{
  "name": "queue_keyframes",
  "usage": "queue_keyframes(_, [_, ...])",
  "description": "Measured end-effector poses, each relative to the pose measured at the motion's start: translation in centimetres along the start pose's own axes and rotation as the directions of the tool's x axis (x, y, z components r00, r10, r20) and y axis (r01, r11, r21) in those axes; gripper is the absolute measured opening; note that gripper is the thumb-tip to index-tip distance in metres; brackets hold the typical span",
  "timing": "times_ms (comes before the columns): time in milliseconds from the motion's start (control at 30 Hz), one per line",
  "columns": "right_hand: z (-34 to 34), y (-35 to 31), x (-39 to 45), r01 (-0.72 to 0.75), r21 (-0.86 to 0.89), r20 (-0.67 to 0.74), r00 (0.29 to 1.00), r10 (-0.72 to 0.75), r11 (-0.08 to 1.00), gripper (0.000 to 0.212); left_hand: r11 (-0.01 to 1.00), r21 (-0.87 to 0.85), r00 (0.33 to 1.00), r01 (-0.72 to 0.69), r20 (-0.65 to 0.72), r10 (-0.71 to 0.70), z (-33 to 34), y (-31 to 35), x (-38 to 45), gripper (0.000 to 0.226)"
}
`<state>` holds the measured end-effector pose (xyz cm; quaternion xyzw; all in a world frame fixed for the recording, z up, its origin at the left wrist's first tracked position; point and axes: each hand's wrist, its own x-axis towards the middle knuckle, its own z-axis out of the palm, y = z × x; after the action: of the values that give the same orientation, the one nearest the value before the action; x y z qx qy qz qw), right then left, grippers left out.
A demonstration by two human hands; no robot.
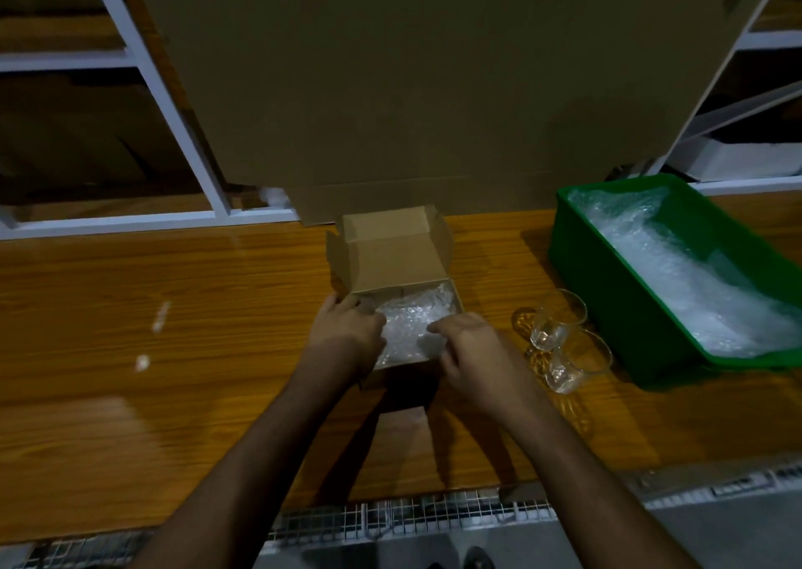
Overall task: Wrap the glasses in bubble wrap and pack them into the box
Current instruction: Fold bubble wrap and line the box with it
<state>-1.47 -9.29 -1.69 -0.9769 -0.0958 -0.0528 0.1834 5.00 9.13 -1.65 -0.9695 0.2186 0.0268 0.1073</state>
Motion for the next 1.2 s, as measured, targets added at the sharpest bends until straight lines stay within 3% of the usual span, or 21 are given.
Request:
queue_keyframes(67, [0.5,1.4,-2.8,0.01,0.152,-0.288,0.957,0.034,0.988,0.024,0.985,-0.172,0.975,-0.018,-0.221,-0.021,1.1,0.3,-2.1,0.036])
queue_keyframes(167, [2.1,3.7,-6.9,-0.111,0.221,-0.639,0.734,0.23,0.969,0.013,0.937,-0.341,0.922,-0.076,-0.383,-0.065,3.6,1.1,-4.8,0.033])
queue_keyframes(200, [2.6,4.3,-8.0,-0.188,0.256,-0.691,0.651,0.316,0.948,0.014,0.931,-0.352,0.909,-0.098,-0.412,-0.06,4.6,1.4,-5.5,0.033])
queue_keyframes(267, [3.3,5.4,-9.5,-0.33,0.408,-0.685,0.505,0.525,0.851,0.036,0.924,-0.349,0.886,-0.157,-0.463,-0.024,5.9,2.0,-6.7,0.036])
queue_keyframes(333, [3.4,6.6,-9.8,-0.423,0.525,-0.594,0.439,0.674,0.739,0.065,0.905,-0.383,0.876,-0.185,-0.481,-0.025,6.3,2.5,-7.3,0.037])
queue_keyframes(433, [3.2,8.7,-9.1,-0.5,0.585,-0.441,0.465,0.768,0.639,0.096,0.881,-0.444,0.875,-0.165,-0.478,-0.077,5.8,3.3,-7.2,0.03])
queue_keyframes(533, [3.5,9.7,-8.5,-0.517,0.566,-0.382,0.525,0.76,0.642,0.07,0.872,-0.469,0.869,-0.141,-0.481,-0.118,5.8,3.4,-6.5,0.03])
queue_keyframes(633, [4.0,8.7,-8.8,-0.46,0.544,-0.43,0.565,0.704,0.702,0.046,0.857,-0.499,0.865,-0.125,-0.479,-0.153,6.1,2.6,-6.4,0.035])
queue_keyframes(700, [4.4,6.9,-9.1,-0.424,0.561,-0.399,0.614,0.681,0.711,0.042,0.847,-0.518,0.857,-0.123,-0.486,-0.173,6.7,1.8,-6.3,0.042])
queue_keyframes(800, [5.6,3.9,-8.9,-0.346,0.59,-0.27,0.767,0.582,0.729,0.047,0.83,-0.541,0.819,-0.136,-0.533,-0.213,7.2,1.4,-6.6,0.034])
queue_keyframes(900, [7.0,1.6,-8.2,-0.212,0.555,-0.232,0.889,0.395,0.804,0.052,0.674,-0.725,0.863,-0.144,-0.426,-0.273,7.2,3.6,-8.7,0.035])
queue_keyframes(1033, [7.5,-0.3,-7.3,-0.192,0.536,-0.165,0.931,0.325,0.822,0.052,0.384,-0.918,0.945,-0.103,-0.211,-0.252,8.1,5.2,-10.0,0.054])
queue_keyframes(1133, [6.8,-0.4,-7.5,-0.227,0.537,-0.058,0.951,0.304,0.812,0.064,0.329,-0.942,0.959,-0.071,-0.155,-0.239,8.3,5.5,-9.7,0.058])
queue_keyframes(1200, [4.9,0.1,-7.8,-0.275,0.434,0.082,0.96,0.266,0.858,0.072,0.308,-0.949,0.959,-0.064,-0.144,-0.243,8.1,6.0,-9.7,0.056])
